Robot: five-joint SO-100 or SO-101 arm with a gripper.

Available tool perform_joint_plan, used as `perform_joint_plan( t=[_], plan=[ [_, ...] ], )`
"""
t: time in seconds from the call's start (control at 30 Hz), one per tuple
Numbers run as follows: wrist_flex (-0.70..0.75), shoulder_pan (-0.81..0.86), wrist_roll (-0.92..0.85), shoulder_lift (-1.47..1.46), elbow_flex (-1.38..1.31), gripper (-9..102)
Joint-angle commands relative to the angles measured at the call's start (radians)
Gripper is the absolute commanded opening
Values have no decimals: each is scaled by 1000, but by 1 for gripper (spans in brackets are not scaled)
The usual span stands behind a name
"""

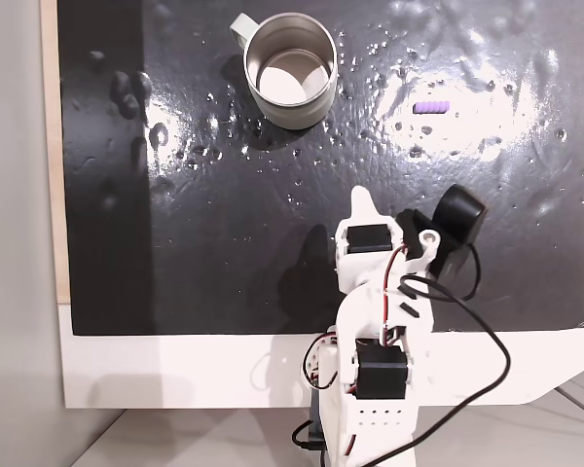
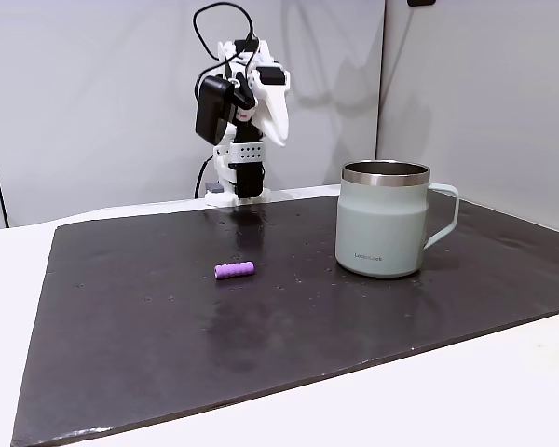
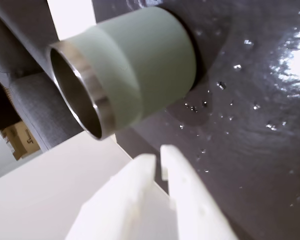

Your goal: Grasp a pengrip and put it in the cup.

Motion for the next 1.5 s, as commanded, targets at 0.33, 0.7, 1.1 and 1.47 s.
perform_joint_plan(
  t=[0.33,0.7,1.1,1.47],
  plan=[
    [514,178,-21,-719,-1062,24],
    [600,295,-141,-1108,-1296,25],
    [675,351,-210,-1677,-1799,25],
    [618,319,-206,-1924,-1855,25]
  ],
)
